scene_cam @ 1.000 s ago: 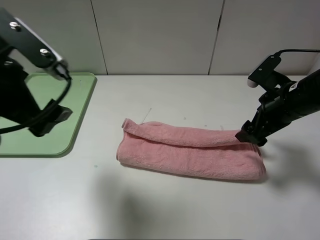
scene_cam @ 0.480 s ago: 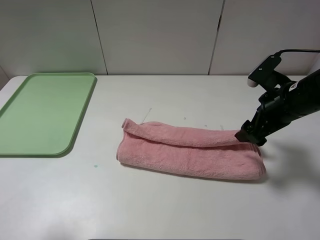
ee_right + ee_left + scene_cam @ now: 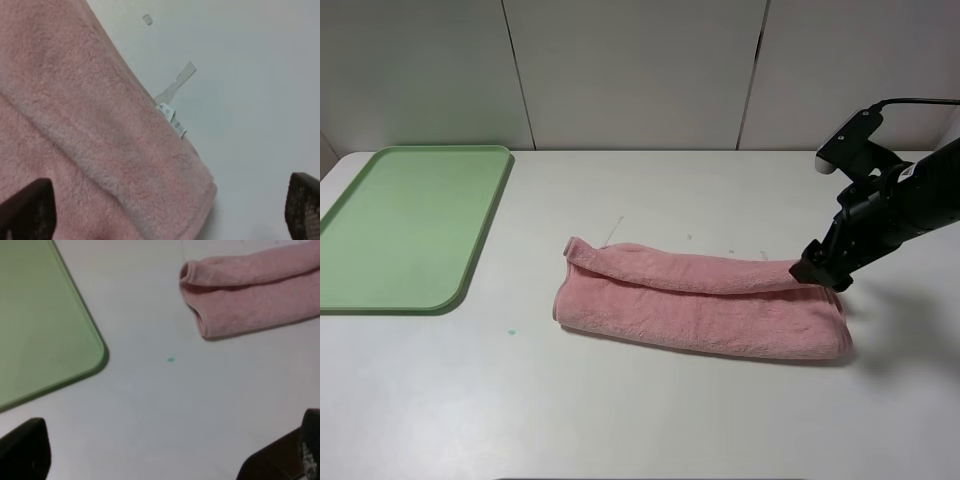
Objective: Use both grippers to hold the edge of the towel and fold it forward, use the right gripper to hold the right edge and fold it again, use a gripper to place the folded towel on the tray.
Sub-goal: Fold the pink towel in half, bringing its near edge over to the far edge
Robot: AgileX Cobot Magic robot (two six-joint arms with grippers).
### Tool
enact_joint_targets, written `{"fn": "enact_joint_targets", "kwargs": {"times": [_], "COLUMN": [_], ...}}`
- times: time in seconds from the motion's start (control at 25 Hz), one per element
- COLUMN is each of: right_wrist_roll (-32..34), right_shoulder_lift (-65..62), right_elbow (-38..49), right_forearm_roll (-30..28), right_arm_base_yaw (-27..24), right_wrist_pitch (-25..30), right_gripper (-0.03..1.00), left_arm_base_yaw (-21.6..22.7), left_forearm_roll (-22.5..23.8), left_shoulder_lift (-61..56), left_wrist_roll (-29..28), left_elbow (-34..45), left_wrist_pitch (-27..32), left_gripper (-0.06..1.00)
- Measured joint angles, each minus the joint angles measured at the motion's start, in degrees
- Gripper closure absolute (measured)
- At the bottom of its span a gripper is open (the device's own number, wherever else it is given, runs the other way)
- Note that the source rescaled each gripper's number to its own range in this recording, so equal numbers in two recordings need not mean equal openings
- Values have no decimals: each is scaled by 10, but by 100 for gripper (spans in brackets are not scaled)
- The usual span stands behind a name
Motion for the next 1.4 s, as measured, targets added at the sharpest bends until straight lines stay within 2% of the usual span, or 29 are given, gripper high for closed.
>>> {"fn": "enact_joint_targets", "kwargs": {"times": [0.24,0.48,0.76,0.84,1.0,1.24,1.4], "right_wrist_roll": [0,2,4,4,4,4,4], "right_shoulder_lift": [0,0,0,0,0,0,0], "right_elbow": [0,0,0,0,0,0,0], "right_forearm_roll": [2,5,9,11,18,19,19], "right_arm_base_yaw": [0,0,0,0,0,0,0], "right_wrist_pitch": [-8,-10,-11,-13,-14,-17,-17], "right_gripper": [-3,-3,-3,-3,-3,-3,-3], "left_arm_base_yaw": [0,0,1,13,92,247,314], "left_forearm_roll": [-9,-31,-30,-28,-26,-57,-75], "left_shoulder_lift": [-11,-11,-11,-11,-11,-11,-34], "left_wrist_roll": [20,62,72,72,72,83,101], "left_elbow": [67,70,70,70,70,70,71], "left_wrist_pitch": [-19,-28,-30,-30,-30,-30,-30], "left_gripper": [-6,-6,-6,-6,-6,-6,-6]}}
